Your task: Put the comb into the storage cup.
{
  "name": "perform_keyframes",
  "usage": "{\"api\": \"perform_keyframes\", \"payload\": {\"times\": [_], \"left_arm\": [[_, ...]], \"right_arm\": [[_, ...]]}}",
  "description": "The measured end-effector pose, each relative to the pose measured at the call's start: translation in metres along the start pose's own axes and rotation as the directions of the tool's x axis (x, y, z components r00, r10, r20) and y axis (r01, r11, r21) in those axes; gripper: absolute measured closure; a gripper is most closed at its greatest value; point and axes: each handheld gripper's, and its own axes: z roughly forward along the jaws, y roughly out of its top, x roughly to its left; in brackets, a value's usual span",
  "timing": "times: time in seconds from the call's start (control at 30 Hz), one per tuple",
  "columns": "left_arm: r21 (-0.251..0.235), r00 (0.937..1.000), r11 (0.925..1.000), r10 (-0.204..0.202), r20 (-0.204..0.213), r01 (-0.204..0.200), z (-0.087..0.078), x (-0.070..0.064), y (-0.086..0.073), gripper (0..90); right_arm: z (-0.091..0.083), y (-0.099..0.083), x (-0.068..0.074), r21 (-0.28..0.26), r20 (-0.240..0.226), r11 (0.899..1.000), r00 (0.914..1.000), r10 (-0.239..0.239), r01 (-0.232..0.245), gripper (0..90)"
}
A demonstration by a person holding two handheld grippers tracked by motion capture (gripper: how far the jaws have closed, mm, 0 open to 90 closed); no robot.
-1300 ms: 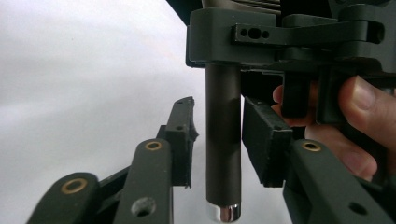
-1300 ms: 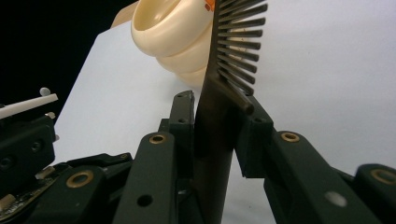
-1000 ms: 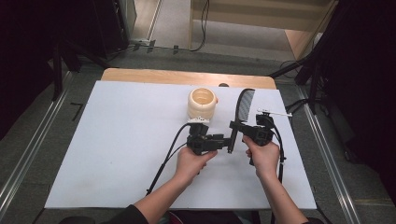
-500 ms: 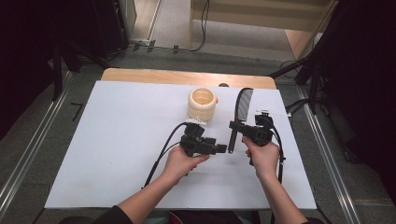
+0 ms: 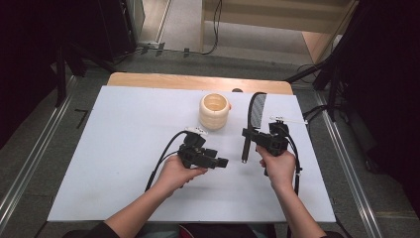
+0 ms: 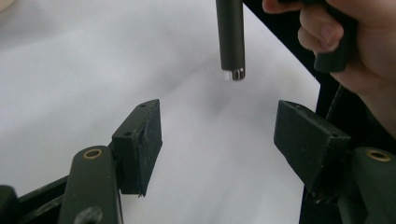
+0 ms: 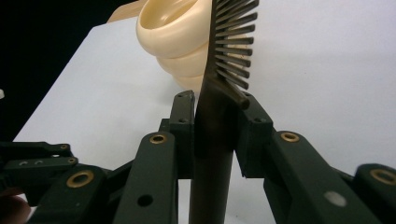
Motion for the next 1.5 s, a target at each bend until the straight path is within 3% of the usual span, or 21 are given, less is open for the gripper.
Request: {"api": "perform_keyframes", "payload": {"times": [0.13, 0.3, 0.43, 0.63, 0.97, 1.5], "left_arm": [[0.013, 0.9999, 0.9998, 0.016, -0.002, -0.016, -0.008, 0.002, -0.003, 33.1], [0.032, 0.9988, 0.9987, 0.038, 0.031, -0.039, -0.016, 0.003, -0.005, 29.7], [0.058, 0.997, 0.9953, 0.077, 0.005, -0.077, -0.022, 0.004, -0.01, 29.7], [0.067, 0.9961, 0.9939, 0.088, -0.01, -0.087, -0.029, 0.008, -0.016, 28.5], [0.096, 0.9851, 0.9839, 0.158, -0.069, -0.151, -0.041, 0.014, -0.028, 28.5], [0.097, 0.982, 0.9865, 0.144, -0.123, -0.132, -0.067, 0.027, -0.052, 28.6]], "right_arm": [[0.0, 0.0, 0.001, -0.005, 0.001, 1.0, 0.9999, -0.013, 0.013, 69.7], [-0.001, -0.001, 0.003, -0.016, 0.003, 0.999, 0.9993, -0.039, 0.039, 69.7], [-0.001, -0.001, 0.004, -0.022, 0.008, 0.998, 0.9985, -0.055, 0.055, 69.7], [-0.002, -0.002, 0.006, -0.035, 0.011, 0.997, 0.9972, -0.074, 0.074, 69.7], [-0.001, -0.003, 0.009, -0.04, 0.011, 0.994, 0.9952, -0.097, 0.098, 69.7], [-0.003, -0.006, 0.015, -0.055, 0.004, 0.988, 0.9895, -0.144, 0.144, 69.7]]}}
